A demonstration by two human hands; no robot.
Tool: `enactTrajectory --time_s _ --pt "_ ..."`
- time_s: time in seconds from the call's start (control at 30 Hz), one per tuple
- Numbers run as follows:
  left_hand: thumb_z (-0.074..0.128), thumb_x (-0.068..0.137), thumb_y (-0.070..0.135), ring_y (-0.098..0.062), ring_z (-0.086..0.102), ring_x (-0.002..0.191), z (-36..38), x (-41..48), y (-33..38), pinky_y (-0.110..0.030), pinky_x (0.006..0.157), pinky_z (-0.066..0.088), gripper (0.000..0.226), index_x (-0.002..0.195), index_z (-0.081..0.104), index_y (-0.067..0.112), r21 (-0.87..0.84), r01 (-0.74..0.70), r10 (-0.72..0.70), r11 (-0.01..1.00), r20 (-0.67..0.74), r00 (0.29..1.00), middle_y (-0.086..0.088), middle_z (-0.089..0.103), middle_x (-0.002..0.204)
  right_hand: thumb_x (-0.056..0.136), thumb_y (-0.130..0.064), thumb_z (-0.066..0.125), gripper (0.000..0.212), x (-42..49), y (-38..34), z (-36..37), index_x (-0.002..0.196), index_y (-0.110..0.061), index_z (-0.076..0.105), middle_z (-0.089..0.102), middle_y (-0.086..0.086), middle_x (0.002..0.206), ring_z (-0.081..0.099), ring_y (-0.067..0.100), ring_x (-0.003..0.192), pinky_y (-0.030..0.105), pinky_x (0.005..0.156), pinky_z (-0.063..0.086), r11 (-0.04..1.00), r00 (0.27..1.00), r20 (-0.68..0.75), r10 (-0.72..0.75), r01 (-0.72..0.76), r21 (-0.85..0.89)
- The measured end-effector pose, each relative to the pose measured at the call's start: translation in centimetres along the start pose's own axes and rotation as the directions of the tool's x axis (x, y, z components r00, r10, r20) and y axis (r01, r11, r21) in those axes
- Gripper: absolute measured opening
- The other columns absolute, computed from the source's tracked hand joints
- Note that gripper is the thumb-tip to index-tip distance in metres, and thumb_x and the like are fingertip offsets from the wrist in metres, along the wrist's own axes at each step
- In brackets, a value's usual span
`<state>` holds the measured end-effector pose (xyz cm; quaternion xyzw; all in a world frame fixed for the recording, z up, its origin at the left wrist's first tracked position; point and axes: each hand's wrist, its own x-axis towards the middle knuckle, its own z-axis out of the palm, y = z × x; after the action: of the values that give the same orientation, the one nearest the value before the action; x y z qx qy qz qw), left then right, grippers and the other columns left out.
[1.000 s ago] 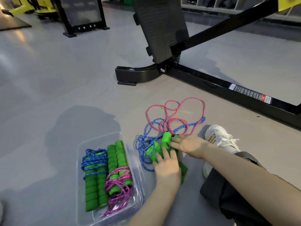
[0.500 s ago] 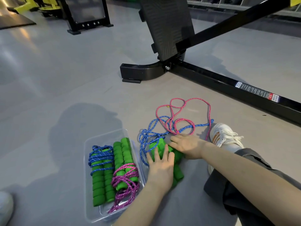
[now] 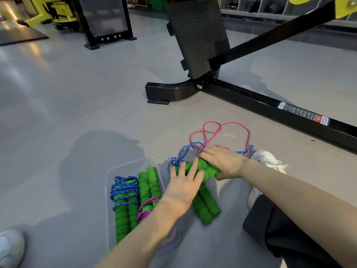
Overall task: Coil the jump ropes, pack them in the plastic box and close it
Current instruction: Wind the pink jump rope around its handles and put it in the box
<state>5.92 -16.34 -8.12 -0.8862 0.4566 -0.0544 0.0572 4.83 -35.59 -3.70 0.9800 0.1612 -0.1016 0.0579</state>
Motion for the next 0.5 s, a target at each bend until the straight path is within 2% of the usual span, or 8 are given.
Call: enactTrajectory --time_s 0.03,0.1,0.17,0.2,0.27,0.33,0.4,0.5 --pt "0.087 0.023 0.018 -0.038 0.066 0.094 -0.7 -0.2 -1.1 -0.049 0.070 0.054 0.096 0.109 0.045 0.016 0.049 -0.027 0.027 0.998 0.007 1.000 -0.016 0.058 0.130 0.066 -0.024 0.069 0.066 0.2 -0.2 -0.8 0.125 -0.009 0.044 0.046 0.009 0.116 0.045 0.027 0.106 0.035 0.087 0.036 1.000 0.999 -0.040 -0.002 0.003 0.009" --pt "0.084 0.050 0.021 -0.043 0.056 0.112 -2.8 -0.9 -3.4 -0.052 0.084 0.049 0.091 0.130 0.041 0.021 0.152 -0.075 0.080 0.985 -0.031 0.996 -0.021 0.023 0.151 0.064 -0.023 0.071 0.064 0.8 -1.1 -2.6 0.121 -0.005 0.047 0.048 0.012 0.110 0.048 0.028 0.100 0.037 0.084 0.037 0.999 0.992 -0.123 -0.010 0.015 0.041" --pt "0.069 0.076 0.018 -0.049 0.041 0.126 -4.8 -1.8 -6.4 -0.058 0.097 0.038 0.085 0.143 0.018 0.028 0.221 -0.130 0.157 0.967 -0.112 0.981 -0.021 -0.007 0.155 0.061 -0.025 0.074 0.063 1.7 -2.2 -4.6 0.116 -0.004 0.049 0.049 0.012 0.104 0.048 0.030 0.095 0.041 0.082 0.041 0.998 0.979 -0.205 -0.020 0.033 0.058" --pt "0.064 0.081 0.019 -0.050 0.035 0.129 -5.9 -2.6 -7.9 -0.059 0.099 0.034 0.086 0.146 0.009 0.029 0.288 -0.174 0.213 0.942 -0.109 0.971 -0.024 -0.009 0.155 0.060 -0.026 0.074 0.064 2.1 -2.9 -5.8 0.116 -0.005 0.049 0.049 0.011 0.103 0.048 0.030 0.095 0.042 0.081 0.042 0.997 0.970 -0.240 -0.025 0.042 0.068" --pt "0.071 0.074 0.024 -0.051 0.042 0.123 -8.7 -4.4 -10.5 -0.057 0.093 0.041 0.093 0.149 0.017 0.028 0.430 -0.245 0.306 0.869 -0.078 0.949 -0.027 0.016 0.154 0.060 -0.025 0.073 0.066 2.9 -4.4 -8.0 0.118 -0.007 0.047 0.048 0.010 0.105 0.047 0.029 0.097 0.043 0.083 0.042 0.995 0.955 -0.294 -0.040 0.066 0.081" --pt "0.082 0.058 0.028 -0.046 0.052 0.113 -11.5 -6.3 -12.5 -0.053 0.083 0.049 0.102 0.145 0.028 0.026 0.513 -0.271 0.336 0.815 -0.037 0.941 -0.019 0.039 0.146 0.061 -0.023 0.073 0.067 3.3 -6.0 -10.4 0.120 -0.007 0.046 0.048 0.010 0.107 0.046 0.028 0.099 0.042 0.085 0.040 0.992 0.944 -0.322 -0.066 0.097 0.080" --pt "0.081 0.058 0.027 -0.046 0.055 0.109 -13.2 -8.0 -14.0 -0.052 0.080 0.052 0.099 0.141 0.028 0.024 0.565 -0.286 0.369 0.774 -0.035 0.929 -0.015 0.045 0.143 0.061 -0.021 0.072 0.064 3.5 -7.4 -12.7 0.119 -0.007 0.047 0.048 0.010 0.106 0.046 0.028 0.097 0.041 0.083 0.040 0.990 0.937 -0.338 -0.089 0.122 0.076" --pt "0.062 0.069 0.018 -0.047 0.058 0.105 -15.4 -10.5 -15.5 -0.052 0.077 0.052 0.077 0.139 0.032 0.022 0.612 -0.278 0.420 0.741 -0.099 0.902 -0.013 0.043 0.140 0.059 -0.019 0.068 0.059 3.6 -9.5 -15.5 0.113 -0.006 0.049 0.049 0.011 0.101 0.047 0.030 0.092 0.039 0.079 0.040 0.985 0.911 -0.389 -0.138 0.166 0.041"
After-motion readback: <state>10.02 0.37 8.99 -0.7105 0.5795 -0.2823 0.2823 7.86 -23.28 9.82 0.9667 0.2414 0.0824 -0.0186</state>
